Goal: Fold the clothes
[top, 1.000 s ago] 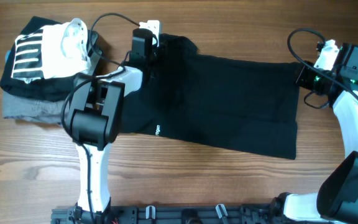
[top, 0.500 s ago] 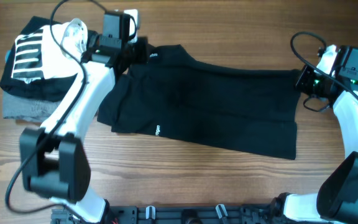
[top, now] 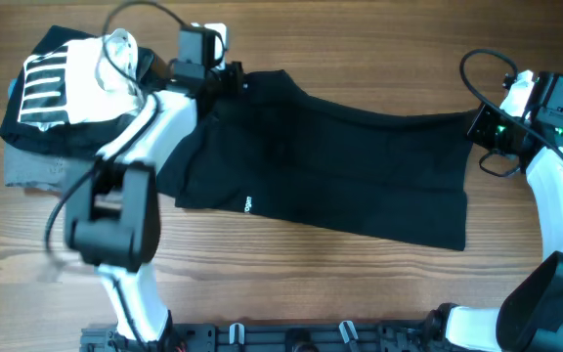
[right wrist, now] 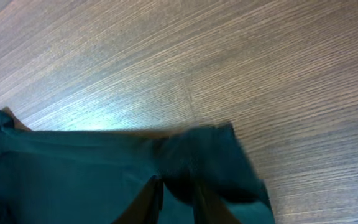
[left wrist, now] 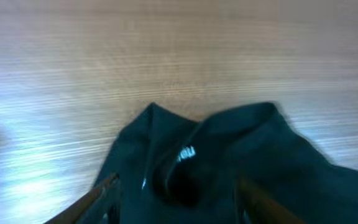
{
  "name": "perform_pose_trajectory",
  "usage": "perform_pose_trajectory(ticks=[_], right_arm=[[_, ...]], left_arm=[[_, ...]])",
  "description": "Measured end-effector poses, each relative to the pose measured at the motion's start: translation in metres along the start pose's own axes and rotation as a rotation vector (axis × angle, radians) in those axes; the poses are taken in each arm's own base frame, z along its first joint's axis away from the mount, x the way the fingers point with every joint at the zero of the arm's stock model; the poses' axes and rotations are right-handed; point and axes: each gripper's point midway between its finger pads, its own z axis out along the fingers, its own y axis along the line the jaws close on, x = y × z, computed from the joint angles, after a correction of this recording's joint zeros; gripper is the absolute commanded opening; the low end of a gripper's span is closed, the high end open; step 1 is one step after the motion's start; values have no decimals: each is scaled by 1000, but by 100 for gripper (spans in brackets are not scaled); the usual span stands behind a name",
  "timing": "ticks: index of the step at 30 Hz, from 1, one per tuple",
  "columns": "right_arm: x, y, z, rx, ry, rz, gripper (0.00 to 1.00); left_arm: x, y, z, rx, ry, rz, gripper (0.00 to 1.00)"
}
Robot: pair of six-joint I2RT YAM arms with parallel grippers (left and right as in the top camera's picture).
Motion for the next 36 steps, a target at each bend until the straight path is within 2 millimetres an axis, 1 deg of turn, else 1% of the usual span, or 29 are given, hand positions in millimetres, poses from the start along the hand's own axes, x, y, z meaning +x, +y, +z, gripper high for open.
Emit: perform_pose_trajectory(ticks=[2,3,5,6,7,8,12,14,16,17,18,19,20,22,23,26,27,29,31,32,33,34,35,36], right_arm=[[-1,0,0,-1,-3,-1,21],[-1,0,0,-1,-4,-1,21],[-2,0,0,-2,-7,-2,22],[-2,0,0,-2,-7,-2,22],[-2,0,0,-2,-8,-2,22],[-3,1,0,-2,-10,-3,22],[-4,1,0,-3,-14,-5,24],[-4,-1,0,5,-17,-5,29],[-7,-4,0,27,-31,-6,38],[-10,-6,0,38,-42,-8,47],[-13,-7,0,45,-57,-16,58],[-18,-8,1,50,-74,-28,72],[-24,-9,4,55,-97,-40,76],[-36,-12,16,56,-133,-62,79],[-40,-16,29,56,-146,-70,79],[-38,-29,66,65,-131,-66,80],[-35,-35,81,68,-121,-63,80],[-33,-41,102,68,-120,-63,80],[-31,-46,116,68,-123,-63,78],[-30,-48,121,68,-125,-62,74],[-28,-51,127,70,-122,-56,68],[-25,-54,135,70,-116,-49,59],[-27,-54,135,69,-123,-39,52],[-26,-53,136,66,-119,-32,38]], left_arm=[[16,3,23,8,27,-3,56],[20,4,30,12,30,-3,55],[21,3,34,21,25,-2,42],[19,2,34,24,18,-1,31],[17,1,34,30,12,5,13],[18,1,34,31,13,9,4],[18,1,34,32,13,14,4],[17,1,32,32,13,14,4],[13,-1,25,32,9,14,4],[6,-3,18,34,-3,16,4],[1,-4,12,37,-17,17,4],[-7,-7,5,41,-36,19,4],[-16,-9,-4,45,-59,22,4],[-22,-11,-11,48,-75,24,4],[-22,-11,-12,48,-73,24,4],[-17,-10,-12,44,-53,21,4],[-16,-10,-12,43,-48,20,4],[-13,-10,-12,41,-37,19,4],[-14,-10,-14,42,-40,19,4],[-15,-10,-15,42,-43,19,4],[-17,-11,-17,43,-49,20,4],[-21,-12,-20,45,-58,21,4],[-24,-13,-24,47,-67,22,4],[-26,-14,-26,48,-74,23,4]])
